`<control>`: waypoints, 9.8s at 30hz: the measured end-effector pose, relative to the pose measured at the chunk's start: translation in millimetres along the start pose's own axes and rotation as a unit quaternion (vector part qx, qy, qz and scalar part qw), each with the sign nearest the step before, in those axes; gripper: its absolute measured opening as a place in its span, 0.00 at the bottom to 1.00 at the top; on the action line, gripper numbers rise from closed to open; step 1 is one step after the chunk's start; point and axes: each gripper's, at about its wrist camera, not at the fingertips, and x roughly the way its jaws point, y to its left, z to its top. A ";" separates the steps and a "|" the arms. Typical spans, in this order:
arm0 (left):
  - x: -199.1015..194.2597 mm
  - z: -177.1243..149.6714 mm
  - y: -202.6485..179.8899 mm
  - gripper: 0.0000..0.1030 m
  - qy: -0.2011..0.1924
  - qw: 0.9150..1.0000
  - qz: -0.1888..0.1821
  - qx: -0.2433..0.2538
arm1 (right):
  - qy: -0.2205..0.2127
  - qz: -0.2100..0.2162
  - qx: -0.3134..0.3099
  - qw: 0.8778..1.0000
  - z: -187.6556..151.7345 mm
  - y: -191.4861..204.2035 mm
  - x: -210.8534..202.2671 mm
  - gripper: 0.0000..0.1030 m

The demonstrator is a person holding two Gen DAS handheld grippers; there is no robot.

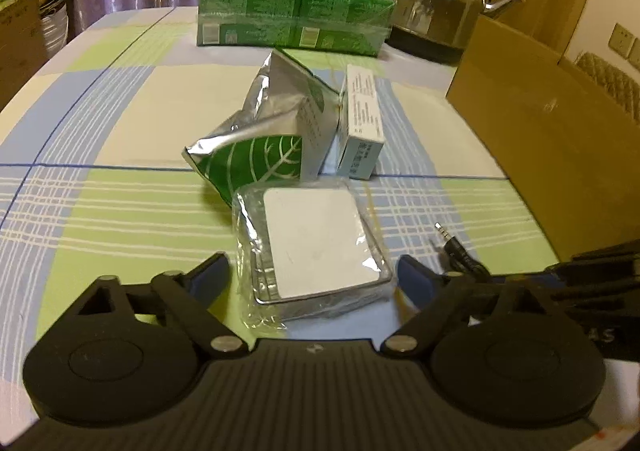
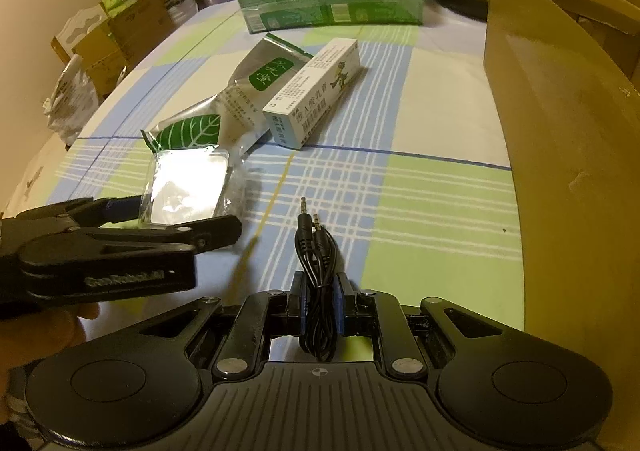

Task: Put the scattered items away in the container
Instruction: 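Grasp the clear plastic packet with the left tool while the right tool holds the cable, then carry the packet and cable with both tools over the cardboard box, then open the left tool dropping the packet while the right tool releases the cable, then withdraw both tools from the cardboard box back to the table items, then grasp the silver tea pouch with the left tool while the right tool grasps the white box, then lift and carry the tea pouch and white box with both tools to the cardboard box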

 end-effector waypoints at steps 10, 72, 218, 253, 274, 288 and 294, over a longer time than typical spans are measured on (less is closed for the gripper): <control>-35.9 -23.0 -4.5 0.67 0.028 0.996 -0.060 0.063 | 0.001 0.006 -0.013 1.000 -23.2 13.8 -22.2 0.10; -162.7 -29.0 -120.1 0.63 -0.051 0.988 -0.063 0.130 | -0.155 -0.045 0.048 0.986 -75.9 -13.0 -207.5 0.10; -54.0 41.7 62.1 0.99 -0.018 0.998 0.000 0.063 | -0.102 -0.015 -0.029 0.994 57.0 30.5 -61.4 0.87; 62.6 91.9 64.7 0.64 0.051 0.990 -0.112 0.074 | -0.022 0.012 0.058 0.998 124.2 4.6 75.2 0.34; -62.5 -2.8 2.1 0.50 0.104 0.978 -0.133 0.125 | 0.015 -0.041 -0.001 0.999 -30.3 25.8 -45.5 0.22; -81.5 -20.8 -3.5 0.73 0.133 0.978 -0.134 0.087 | -0.007 -0.038 0.009 0.999 -79.9 26.9 -85.6 0.66; -61.5 -11.7 -11.1 0.73 0.160 0.973 -0.140 0.094 | -0.005 -0.031 0.009 0.999 -76.2 21.7 -79.3 0.66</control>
